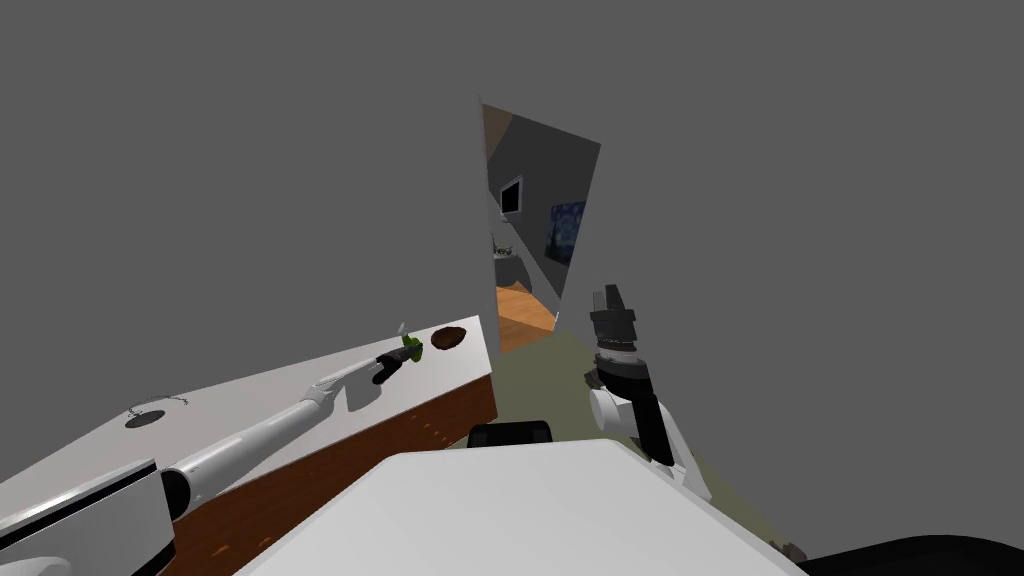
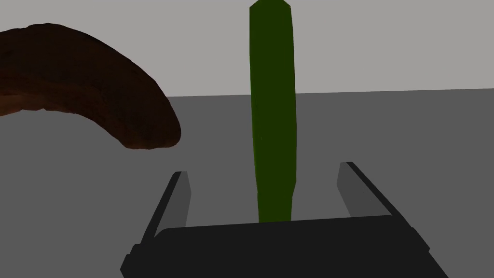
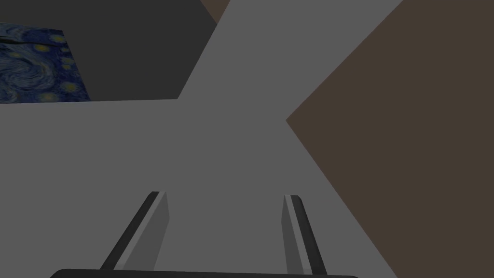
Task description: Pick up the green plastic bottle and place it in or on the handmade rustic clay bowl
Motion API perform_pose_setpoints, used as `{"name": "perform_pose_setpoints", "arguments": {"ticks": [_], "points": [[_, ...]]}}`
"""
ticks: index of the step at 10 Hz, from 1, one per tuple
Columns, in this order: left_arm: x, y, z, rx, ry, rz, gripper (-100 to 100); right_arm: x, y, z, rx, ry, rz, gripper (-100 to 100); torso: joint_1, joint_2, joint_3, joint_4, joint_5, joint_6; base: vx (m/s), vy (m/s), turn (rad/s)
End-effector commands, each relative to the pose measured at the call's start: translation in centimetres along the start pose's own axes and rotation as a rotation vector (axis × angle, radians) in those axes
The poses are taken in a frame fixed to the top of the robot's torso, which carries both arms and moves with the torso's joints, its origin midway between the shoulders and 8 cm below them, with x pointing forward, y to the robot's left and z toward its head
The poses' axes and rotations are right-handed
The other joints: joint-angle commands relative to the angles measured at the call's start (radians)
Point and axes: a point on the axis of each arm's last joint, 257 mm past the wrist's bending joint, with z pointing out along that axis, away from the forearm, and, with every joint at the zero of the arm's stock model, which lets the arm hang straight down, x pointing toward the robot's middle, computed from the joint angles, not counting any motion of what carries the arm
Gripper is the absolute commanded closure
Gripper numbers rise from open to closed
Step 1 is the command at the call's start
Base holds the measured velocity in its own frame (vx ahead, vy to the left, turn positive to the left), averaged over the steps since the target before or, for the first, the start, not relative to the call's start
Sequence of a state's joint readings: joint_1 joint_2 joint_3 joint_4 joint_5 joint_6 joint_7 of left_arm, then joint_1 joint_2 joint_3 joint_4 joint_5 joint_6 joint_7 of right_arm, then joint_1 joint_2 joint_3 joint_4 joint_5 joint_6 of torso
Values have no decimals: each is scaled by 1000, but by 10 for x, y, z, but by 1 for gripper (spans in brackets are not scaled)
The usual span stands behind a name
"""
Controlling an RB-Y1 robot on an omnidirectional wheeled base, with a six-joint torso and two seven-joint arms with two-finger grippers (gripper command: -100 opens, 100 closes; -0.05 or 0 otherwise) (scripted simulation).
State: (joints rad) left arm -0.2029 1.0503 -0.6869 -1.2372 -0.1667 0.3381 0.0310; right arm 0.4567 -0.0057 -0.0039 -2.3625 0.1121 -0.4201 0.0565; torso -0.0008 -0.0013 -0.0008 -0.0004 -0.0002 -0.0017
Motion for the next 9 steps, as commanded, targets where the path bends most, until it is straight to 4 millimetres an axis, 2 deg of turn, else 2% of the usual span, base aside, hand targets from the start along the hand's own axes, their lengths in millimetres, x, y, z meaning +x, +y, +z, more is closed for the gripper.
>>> {"name": "perform_pose_setpoints", "arguments": {"ticks": [1, 2, 3, 4, 5, 6, 7, 9], "points": [[0, 0, 0, 0, 0, 0, 0, 0, 0, 0, 0, 0, 0, 0, 0, 0, 0, 0, 0, 0, 6, -1, 5], [9, 0, -5, 8, 3, -12, -100, 0, 0, 0, 0, 0, 0, 0, 0, 2, 1, 0, 0, 0, -4, 6, -34], [13, 4, -7, 1, 8, -15, -100, 0, 0, 0, 0, 0, 0, 0, 1, 3, 2, 1, 0, 0, -7, 9, -25], [17, 0, -11, 14, 5, -21, -100, 0, 0, 0, 0, 0, 0, 0, 1, 4, 2, 1, 0, 0, -9, 12, -35], [24, 10, -14, -1, 13, -30, -100, 0, 0, 0, 0, 0, 0, 0, 1, 4, 2, 1, 0, 0, -6, 8, -23], [27, 6, -18, 11, 8, -34, -100, 0, 0, 0, 0, 0, 0, 0, 1, 4, 2, 1, 0, 0, -11, 14, -41], [35, 18, -21, -7, 17, -43, -100, 0, 0, 0, 0, 0, 0, 0, 1, 4, 3, 1, 0, 0, -10, 13, -38], [35, 18, -21, -7, 17, -43, -100, 0, 0, 0, 0, 0, 0, 0, 1, 4, 2, 1, 0, 0, 3, -3, 10]]}}
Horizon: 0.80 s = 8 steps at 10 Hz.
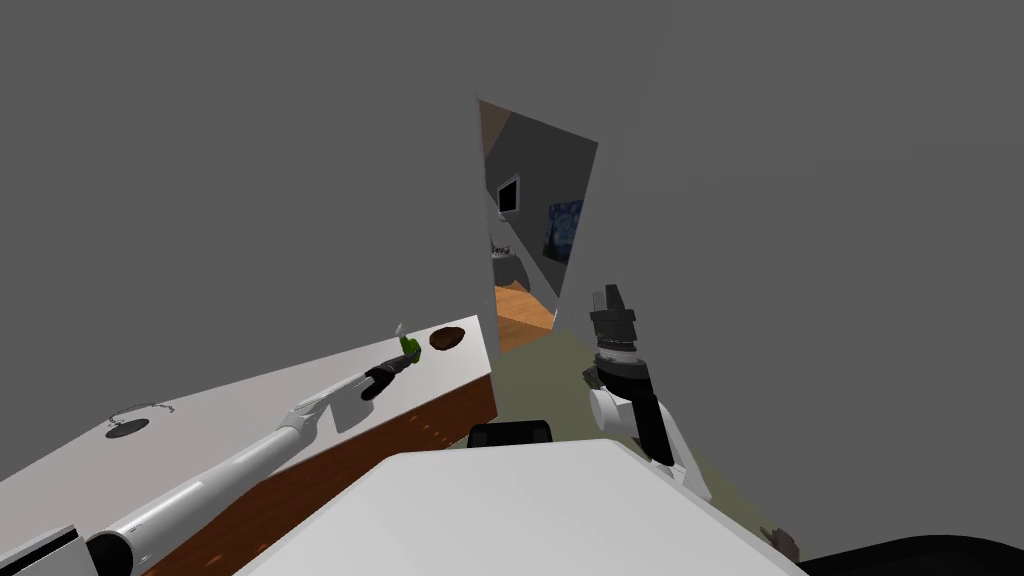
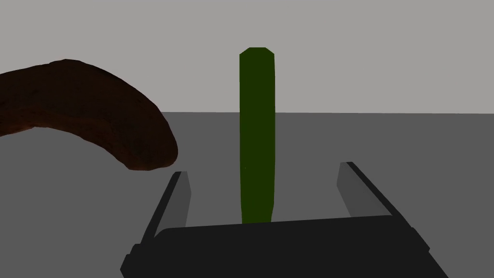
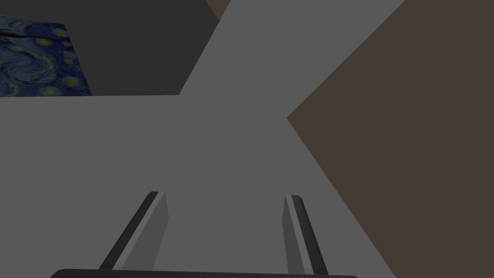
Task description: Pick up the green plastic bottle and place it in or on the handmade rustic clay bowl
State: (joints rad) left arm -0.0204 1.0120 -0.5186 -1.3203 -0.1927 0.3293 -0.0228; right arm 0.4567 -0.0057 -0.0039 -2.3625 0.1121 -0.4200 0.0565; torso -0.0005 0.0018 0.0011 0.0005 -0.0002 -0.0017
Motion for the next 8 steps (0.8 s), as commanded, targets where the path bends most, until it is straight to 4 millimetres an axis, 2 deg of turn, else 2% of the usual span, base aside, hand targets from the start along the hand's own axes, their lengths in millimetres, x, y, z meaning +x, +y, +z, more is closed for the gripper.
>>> {"name": "perform_pose_setpoints", "arguments": {"ticks": [1, 6, 8], "points": [[0, 1, 0, 0, 0, -1, -100, 0, 0, 0, 0, 0, 0, 0, 0, 0, 0, 0, 0, 0, 5, -7, 19], [0, 1, 0, 0, 0, -1, -100, 0, 0, 0, 0, 0, 0, 0, 1, 1, 0, 0, 0, 0, -1, 2, -4], [8, 4, 5, -10, 1, -7, -100, 0, 0, 0, 0, 0, 0, 0, 0, 0, 0, 0, 0, 0, -9, 11, -33]]}}
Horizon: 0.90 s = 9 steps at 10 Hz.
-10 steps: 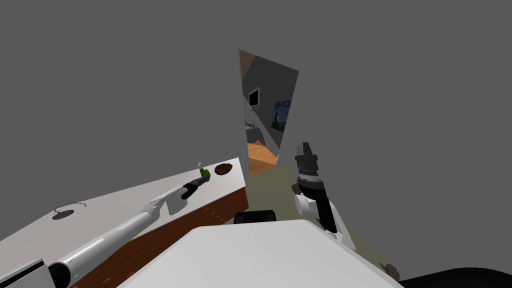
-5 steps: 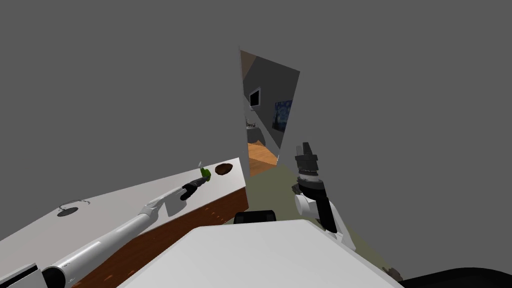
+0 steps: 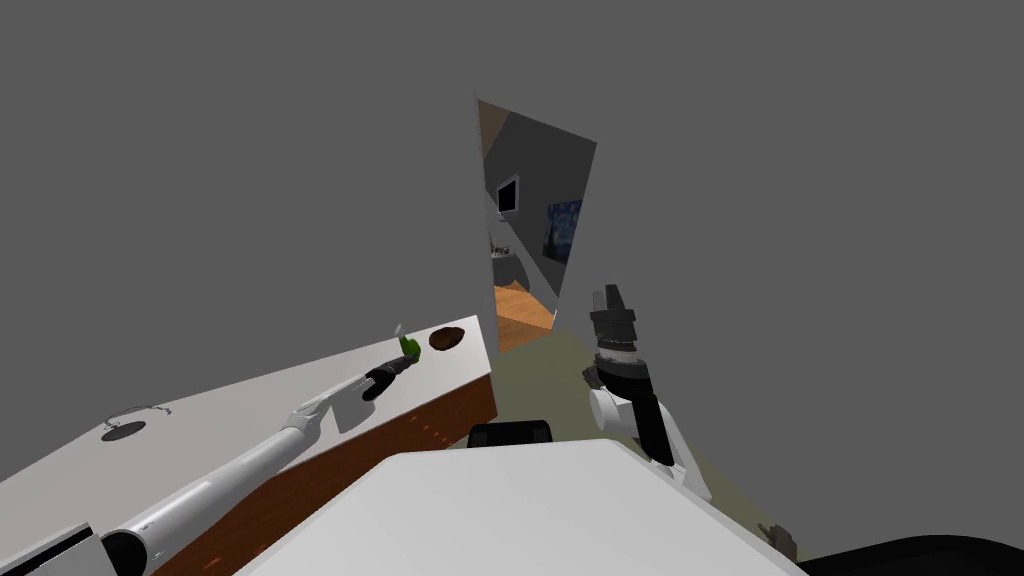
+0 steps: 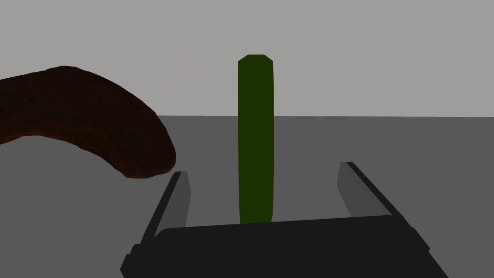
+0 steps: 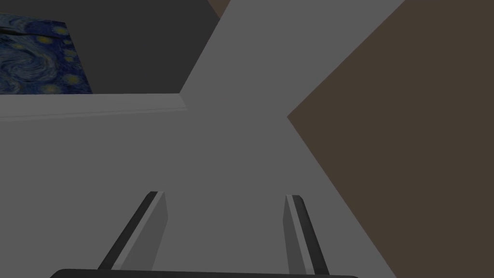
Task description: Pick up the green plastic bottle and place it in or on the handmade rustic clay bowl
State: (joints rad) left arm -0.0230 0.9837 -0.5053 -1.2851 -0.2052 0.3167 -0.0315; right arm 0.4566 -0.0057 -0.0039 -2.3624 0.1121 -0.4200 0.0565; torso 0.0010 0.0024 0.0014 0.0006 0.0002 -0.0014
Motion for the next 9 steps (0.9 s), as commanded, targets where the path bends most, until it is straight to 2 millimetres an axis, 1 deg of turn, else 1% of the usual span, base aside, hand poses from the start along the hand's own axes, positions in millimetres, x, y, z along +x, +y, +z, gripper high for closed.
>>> {"name": "perform_pose_setpoints", "arguments": {"ticks": [1, 2, 3, 7, 8, 9], "points": [[6, 2, 4, -6, 2, -3, -100, 0, 0, 0, 0, 0, 0, 0, 0, 0, 0, 0, 0, 0, -17, 23, -65], [4, 1, 2, -4, 1, -2, -100, 0, 0, 0, 0, 0, 0, 0, 0, 0, 0, 0, 0, 0, -6, 8, -12], [4, 1, 2, -4, 1, -2, 100, 0, 0, 0, 0, 0, 0, 0, 0, 0, 0, 0, 0, 0, 0, 0, 0], [4, 1, 2, -4, 1, -2, 100, 0, 0, 0, 0, 0, 0, 0, -1, -1, 0, 0, 0, 0, 0, 0, 0], [4, 1, 2, -4, 1, -2, 0, 0, 0, 0, 0, 0, 0, 0, -1, -1, 0, 0, 0, 0, 0, 0, 0], [-7, 13, 1, -29, -6, 1, -100, 0, 0, 0, 0, 0, 0, 0, -1, -1, 0, 0, 0, 0, -12, -7, -140]]}}
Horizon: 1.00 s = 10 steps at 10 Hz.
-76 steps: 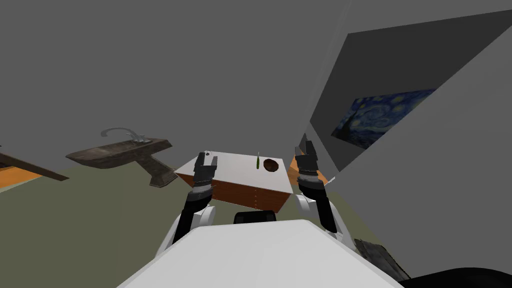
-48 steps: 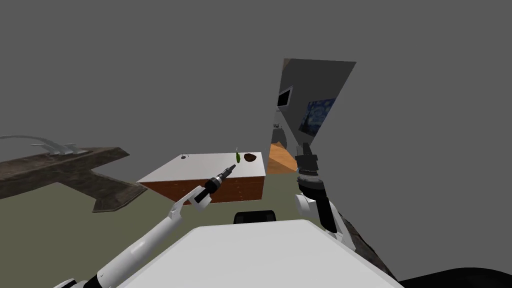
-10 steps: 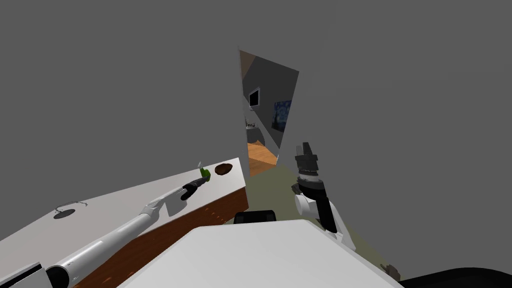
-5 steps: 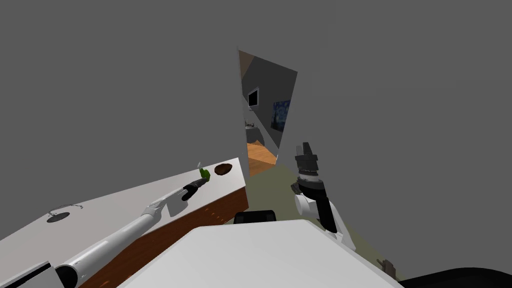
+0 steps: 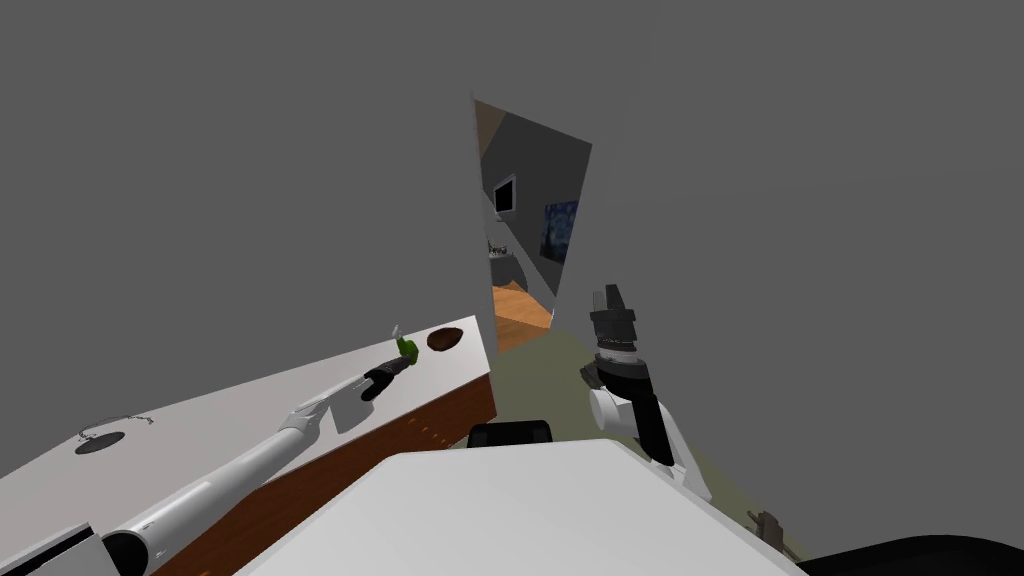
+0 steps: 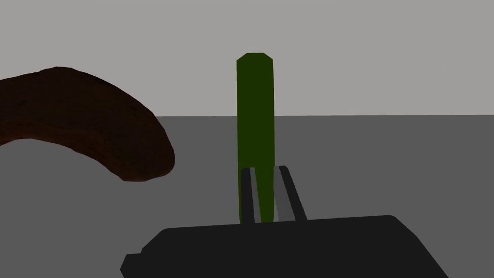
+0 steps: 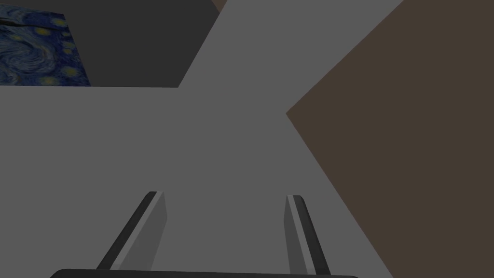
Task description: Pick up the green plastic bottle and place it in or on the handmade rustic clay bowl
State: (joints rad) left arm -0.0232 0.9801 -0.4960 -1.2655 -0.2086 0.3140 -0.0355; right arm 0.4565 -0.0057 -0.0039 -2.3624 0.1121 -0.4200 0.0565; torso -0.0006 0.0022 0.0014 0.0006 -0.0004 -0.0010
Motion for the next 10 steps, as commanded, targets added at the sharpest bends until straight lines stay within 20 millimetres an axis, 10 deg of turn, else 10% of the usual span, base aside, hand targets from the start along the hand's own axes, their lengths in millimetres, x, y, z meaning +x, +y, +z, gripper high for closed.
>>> {"name": "perform_pose_setpoints", "arguments": {"ticks": [1, 5, 6, 7, 10], "points": [[-12, 11, -1, -26, -8, 2, -100, 0, 0, 0, 0, 0, 0, 0, 0, 0, 0, 0, 0, 0, -13, -10, -144], [-24, 24, -1, -52, -16, 4, -100, 0, 0, 0, 0, 0, 0, 0, 0, 0, 0, 0, 0, 0, -4, -9, -73], [-25, 24, -1, -53, -16, 4, 0, 0, 0, 0, 0, 0, 0, 0, 0, 0, 0, 0, 0, -1, 0, 0, 0], [-19, 26, 3, -60, -15, 0, -100, 0, 0, 0, 0, 0, 0, 0, 0, 0, 0, 0, 0, -1, -5, 10, -31], [-15, 28, 5, -65, -14, -3, -100, 0, 0, 0, 0, 0, 0, 0, 2, 0, 0, 0, 1, -1, -10, 13, -35]]}}
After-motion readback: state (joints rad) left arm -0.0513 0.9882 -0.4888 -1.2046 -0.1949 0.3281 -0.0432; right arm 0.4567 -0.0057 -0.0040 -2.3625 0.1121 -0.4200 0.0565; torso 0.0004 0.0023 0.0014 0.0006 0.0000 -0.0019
